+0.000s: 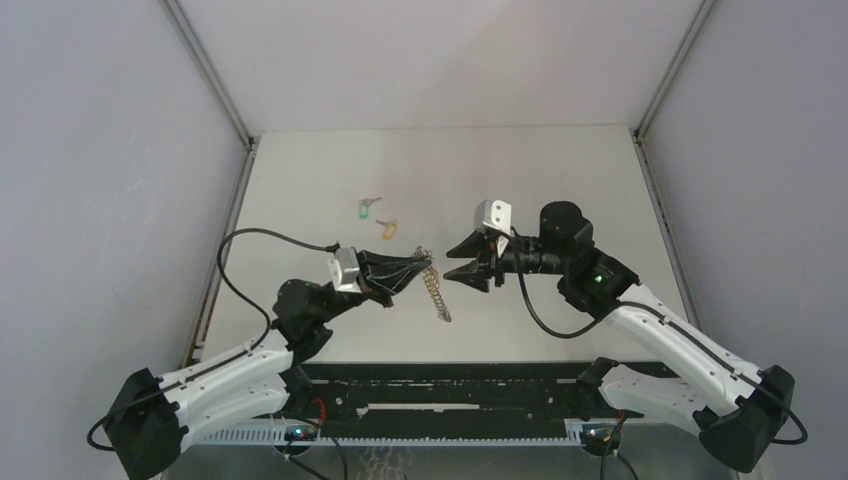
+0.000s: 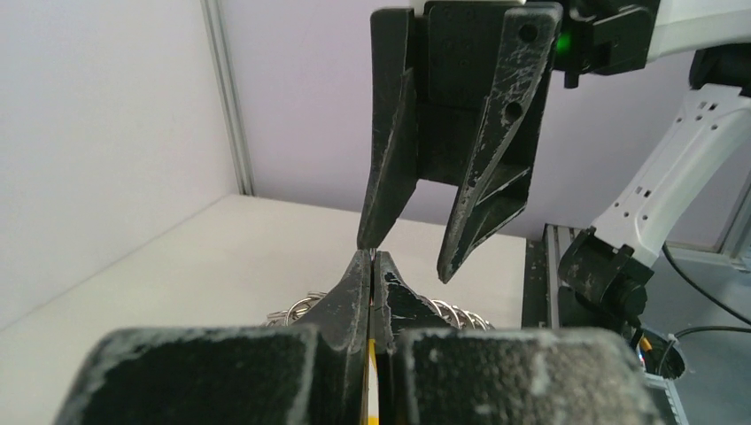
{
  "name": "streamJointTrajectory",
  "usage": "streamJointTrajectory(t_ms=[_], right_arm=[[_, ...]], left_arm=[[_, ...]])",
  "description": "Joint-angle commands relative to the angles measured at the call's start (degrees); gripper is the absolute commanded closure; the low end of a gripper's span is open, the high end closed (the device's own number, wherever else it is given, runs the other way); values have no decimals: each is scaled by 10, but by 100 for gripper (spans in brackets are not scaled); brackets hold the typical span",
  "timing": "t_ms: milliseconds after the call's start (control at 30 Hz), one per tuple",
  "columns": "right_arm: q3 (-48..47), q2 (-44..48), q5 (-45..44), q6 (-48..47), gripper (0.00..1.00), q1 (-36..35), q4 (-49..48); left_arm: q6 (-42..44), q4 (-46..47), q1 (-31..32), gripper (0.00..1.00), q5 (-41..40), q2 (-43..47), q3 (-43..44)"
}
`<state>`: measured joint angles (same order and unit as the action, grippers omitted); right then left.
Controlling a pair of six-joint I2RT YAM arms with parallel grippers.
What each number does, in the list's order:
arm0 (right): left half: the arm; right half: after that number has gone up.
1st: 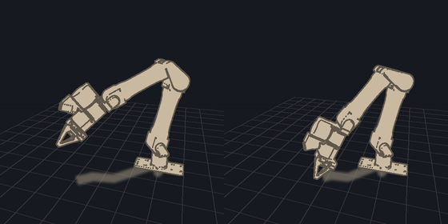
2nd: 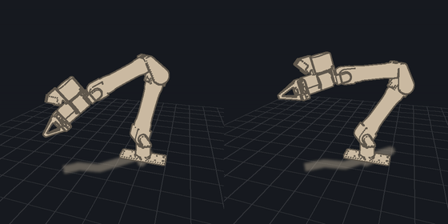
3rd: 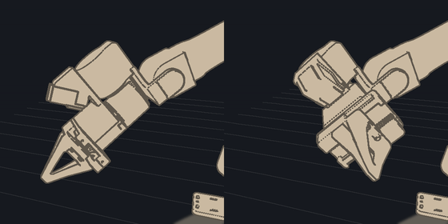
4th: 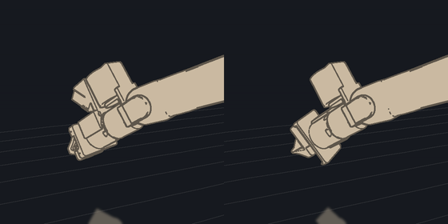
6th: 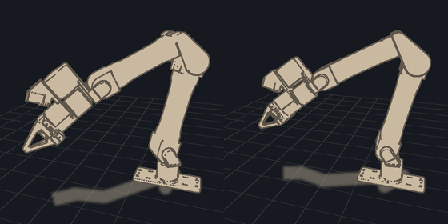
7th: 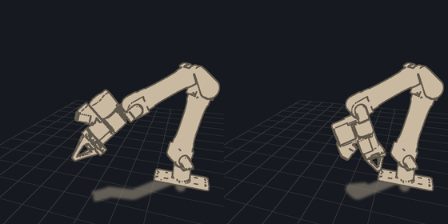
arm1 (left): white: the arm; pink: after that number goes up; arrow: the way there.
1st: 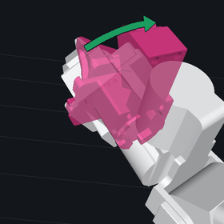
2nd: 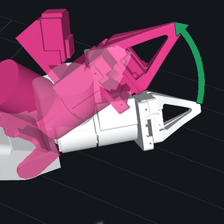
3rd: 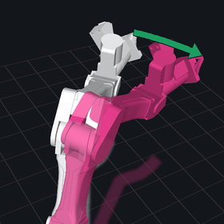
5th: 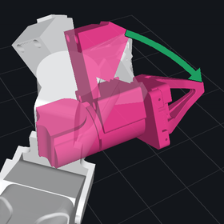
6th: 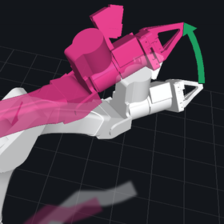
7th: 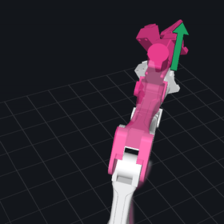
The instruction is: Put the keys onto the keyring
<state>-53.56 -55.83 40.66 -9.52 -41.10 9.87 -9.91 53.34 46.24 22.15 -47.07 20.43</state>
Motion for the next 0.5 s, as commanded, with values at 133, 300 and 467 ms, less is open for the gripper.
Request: streamJointTrajectory(t_ms=[133,300,467], right_arm=[[35,-5,-84,27,58,-3,-66],[75,19,-151,34,57,-2,-81],[106,59,-207,39,54,0,-74]], left_arm=[[-4,-23,-1,100,-43,-41,4],[13,-144,0,100,-101,-71,39],[22,-242,-1,100,-136,-126,82]])
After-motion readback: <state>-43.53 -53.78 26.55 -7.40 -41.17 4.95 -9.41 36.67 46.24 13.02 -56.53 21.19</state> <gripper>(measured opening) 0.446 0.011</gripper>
